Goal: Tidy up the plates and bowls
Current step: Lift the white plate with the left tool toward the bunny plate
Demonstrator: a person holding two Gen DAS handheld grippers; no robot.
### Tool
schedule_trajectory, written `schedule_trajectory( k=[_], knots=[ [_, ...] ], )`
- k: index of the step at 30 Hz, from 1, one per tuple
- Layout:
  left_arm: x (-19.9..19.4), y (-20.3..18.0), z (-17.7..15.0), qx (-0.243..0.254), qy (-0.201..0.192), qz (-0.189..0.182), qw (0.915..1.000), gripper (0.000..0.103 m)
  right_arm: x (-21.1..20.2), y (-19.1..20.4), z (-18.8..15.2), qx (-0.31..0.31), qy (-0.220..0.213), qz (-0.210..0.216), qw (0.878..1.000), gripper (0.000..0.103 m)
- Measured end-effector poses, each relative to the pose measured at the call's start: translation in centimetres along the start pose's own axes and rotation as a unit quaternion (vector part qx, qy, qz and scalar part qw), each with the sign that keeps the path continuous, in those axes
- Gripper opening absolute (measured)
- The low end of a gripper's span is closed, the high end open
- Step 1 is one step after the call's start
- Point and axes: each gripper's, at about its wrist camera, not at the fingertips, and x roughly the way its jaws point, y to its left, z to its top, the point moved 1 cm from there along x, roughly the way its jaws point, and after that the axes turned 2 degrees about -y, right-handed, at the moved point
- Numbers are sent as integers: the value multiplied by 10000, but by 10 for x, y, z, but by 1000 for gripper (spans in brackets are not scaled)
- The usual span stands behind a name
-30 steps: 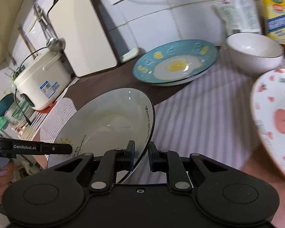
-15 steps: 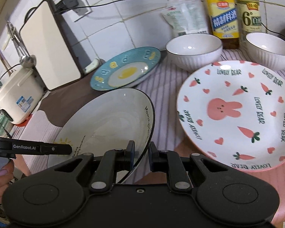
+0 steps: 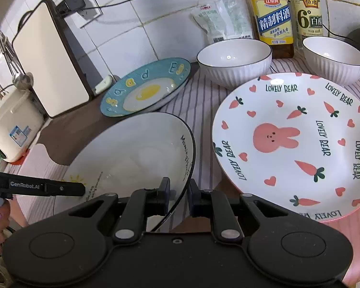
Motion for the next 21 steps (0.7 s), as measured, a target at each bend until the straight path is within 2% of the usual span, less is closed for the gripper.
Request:
schedule_trajectory(
  k=[8,13,15,18,21],
  knots=[
    [2,-6,-3,-33,-26,170,9998,22,4,5,-2,-170,121,-252,9995,22],
    [-2,-17,-3,97,95,616,9980,27,-1,21,-2,-822,156,-692,9941,24],
    [-4,-18,-5,117,172,704,9973,30,-8,22,-2,-894,191,-736,9931,25],
    [-15,-19,-10,93,211,743,9970,32,-26,18,-4,-802,170,-629,9946,31],
    [-31,-23,-14,89,124,754,9970,37,-52,12,-8,-711,76,-495,9962,43]
  ],
)
